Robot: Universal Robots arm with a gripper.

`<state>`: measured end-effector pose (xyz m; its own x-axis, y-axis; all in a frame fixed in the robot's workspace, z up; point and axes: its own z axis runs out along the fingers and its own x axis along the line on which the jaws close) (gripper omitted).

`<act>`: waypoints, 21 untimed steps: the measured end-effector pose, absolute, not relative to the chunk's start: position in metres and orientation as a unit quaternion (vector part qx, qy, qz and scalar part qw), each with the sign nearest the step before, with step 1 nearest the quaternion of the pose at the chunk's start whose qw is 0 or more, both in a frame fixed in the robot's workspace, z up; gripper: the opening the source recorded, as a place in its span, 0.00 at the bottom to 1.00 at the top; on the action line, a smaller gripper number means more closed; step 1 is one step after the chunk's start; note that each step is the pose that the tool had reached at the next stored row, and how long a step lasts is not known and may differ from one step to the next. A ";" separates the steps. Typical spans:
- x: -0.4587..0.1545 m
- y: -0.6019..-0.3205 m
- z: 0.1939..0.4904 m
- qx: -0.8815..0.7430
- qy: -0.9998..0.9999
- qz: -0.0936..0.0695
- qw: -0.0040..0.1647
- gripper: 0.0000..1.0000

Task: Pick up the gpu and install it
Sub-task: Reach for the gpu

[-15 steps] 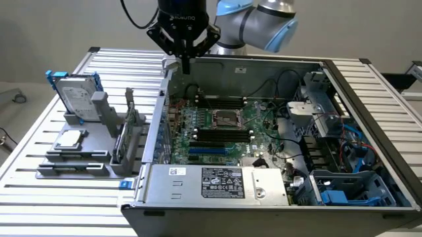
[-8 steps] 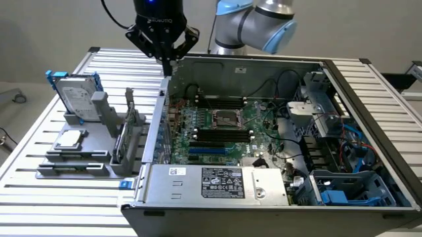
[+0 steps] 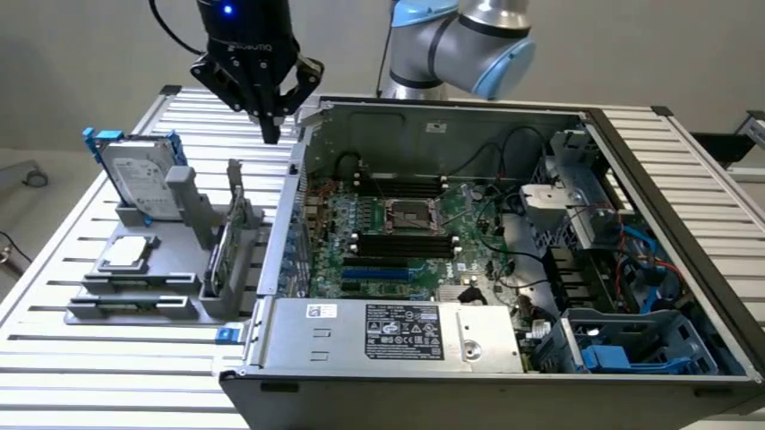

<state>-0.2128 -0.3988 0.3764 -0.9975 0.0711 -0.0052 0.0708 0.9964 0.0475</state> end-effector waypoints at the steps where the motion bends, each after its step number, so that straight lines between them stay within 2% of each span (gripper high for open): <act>1: -0.217 -0.399 0.375 0.035 0.999 0.024 0.003 0.11; 11: -0.257 -0.399 0.363 0.035 0.999 0.023 0.001 0.11; 21: -0.268 -0.400 0.355 0.026 0.999 0.023 -0.003 0.11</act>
<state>-0.2684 -0.4004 0.3548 -0.9987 0.0513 0.0065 0.0515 0.9976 0.0458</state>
